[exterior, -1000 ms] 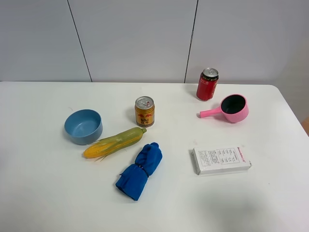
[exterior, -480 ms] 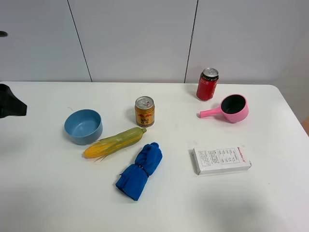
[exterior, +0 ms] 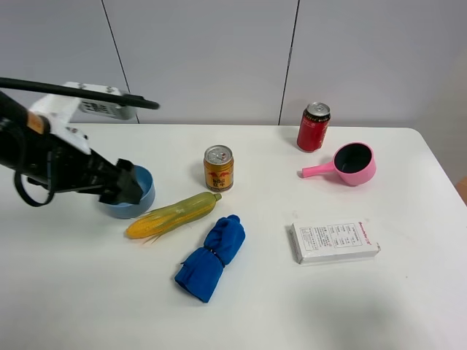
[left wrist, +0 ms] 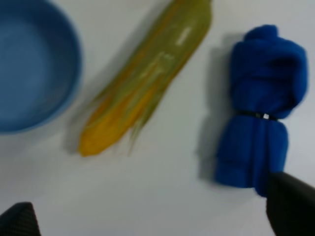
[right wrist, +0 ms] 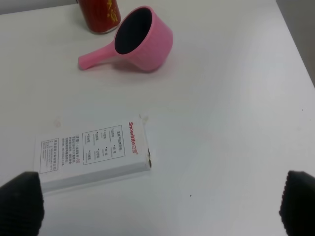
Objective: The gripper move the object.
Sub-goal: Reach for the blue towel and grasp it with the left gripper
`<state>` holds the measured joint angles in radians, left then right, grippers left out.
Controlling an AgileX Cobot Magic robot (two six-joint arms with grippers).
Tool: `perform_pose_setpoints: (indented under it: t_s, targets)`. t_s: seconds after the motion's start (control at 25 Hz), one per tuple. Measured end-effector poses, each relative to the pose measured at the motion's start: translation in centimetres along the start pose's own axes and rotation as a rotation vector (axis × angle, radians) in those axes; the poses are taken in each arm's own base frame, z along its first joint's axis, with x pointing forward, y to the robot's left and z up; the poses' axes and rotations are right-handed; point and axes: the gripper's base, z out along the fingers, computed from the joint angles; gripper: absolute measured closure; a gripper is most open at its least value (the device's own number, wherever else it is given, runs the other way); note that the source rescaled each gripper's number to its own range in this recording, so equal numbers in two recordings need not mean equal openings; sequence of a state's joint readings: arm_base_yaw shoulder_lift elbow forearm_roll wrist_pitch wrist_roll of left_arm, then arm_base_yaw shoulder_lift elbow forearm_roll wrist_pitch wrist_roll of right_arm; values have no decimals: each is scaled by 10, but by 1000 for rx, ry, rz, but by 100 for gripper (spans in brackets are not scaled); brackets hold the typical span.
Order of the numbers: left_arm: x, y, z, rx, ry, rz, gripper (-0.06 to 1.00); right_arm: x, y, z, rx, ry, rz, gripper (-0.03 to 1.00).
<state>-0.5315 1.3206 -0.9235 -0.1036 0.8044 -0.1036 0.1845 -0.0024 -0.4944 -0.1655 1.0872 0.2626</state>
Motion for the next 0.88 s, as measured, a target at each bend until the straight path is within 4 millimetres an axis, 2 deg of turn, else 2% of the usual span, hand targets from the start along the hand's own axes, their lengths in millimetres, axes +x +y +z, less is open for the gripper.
perform_pose_setpoints:
  t_s: [0.28, 0.44, 0.6, 0.88]
  targets:
    - [-14, -56, 45, 60, 79, 159, 6, 0, 0, 0, 0, 0, 0, -3]
    - [-16, -78, 73, 74, 122, 244, 6, 0, 0, 0, 0, 0, 0, -3]
    - [-16, -90, 99, 73, 169, 297, 6, 0, 0, 0, 0, 0, 0, -3]
    - [-6, -95, 133, 57, 239, 296, 6, 0, 0, 0, 0, 0, 0, -3]
